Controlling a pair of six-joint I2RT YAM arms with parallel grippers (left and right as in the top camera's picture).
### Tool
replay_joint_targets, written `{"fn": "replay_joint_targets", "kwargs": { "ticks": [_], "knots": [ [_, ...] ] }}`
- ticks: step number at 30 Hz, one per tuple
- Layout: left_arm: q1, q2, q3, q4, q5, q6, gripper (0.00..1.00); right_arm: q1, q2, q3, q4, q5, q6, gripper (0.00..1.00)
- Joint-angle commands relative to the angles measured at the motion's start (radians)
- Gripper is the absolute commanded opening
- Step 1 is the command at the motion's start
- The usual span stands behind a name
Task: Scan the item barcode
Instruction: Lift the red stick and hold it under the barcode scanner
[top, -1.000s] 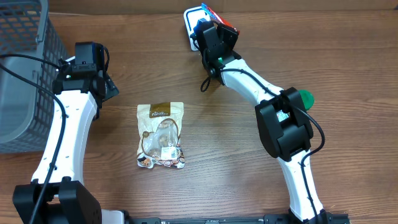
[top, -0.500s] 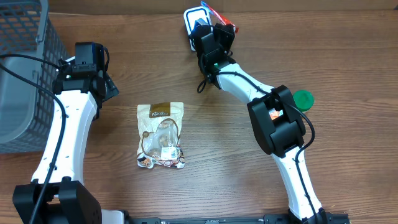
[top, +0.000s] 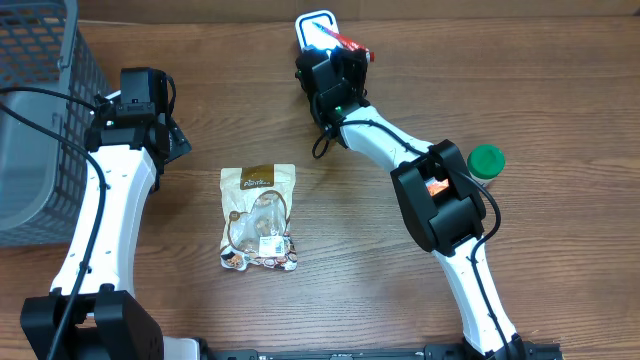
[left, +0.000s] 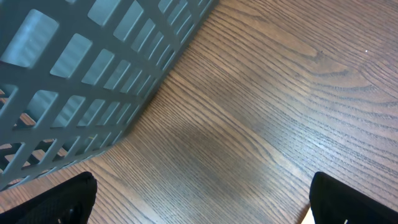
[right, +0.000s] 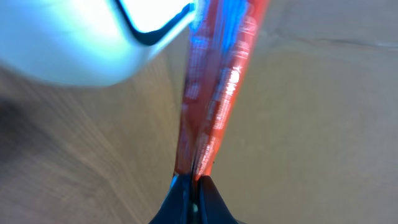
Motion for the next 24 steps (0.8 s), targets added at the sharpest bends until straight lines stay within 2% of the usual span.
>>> {"fn": "replay_joint_targets", "kwargs": {
  "ticks": [1, 14, 21, 24],
  "knots": [
    [-0.003, 0.004, 0.016, 0.002, -0.013, 0.019, 1.00, 0.006, 0.014, 0.014, -0.048, -0.005, -0.001, 0.03],
    [-0.003, 0.004, 0.016, 0.002, -0.013, 0.019, 1.00, 0.013, 0.042, 0.007, -0.067, -0.003, 0.005, 0.03],
    [-0.003, 0.004, 0.016, 0.002, -0.013, 0.019, 1.00, 0.028, 0.031, 0.008, -0.066, 0.004, 0.168, 0.03],
    [-0.003, 0.004, 0.016, 0.002, -0.013, 0.019, 1.00, 0.043, -0.002, 0.008, -0.090, 0.002, 0.185, 0.03]
  ]
}}
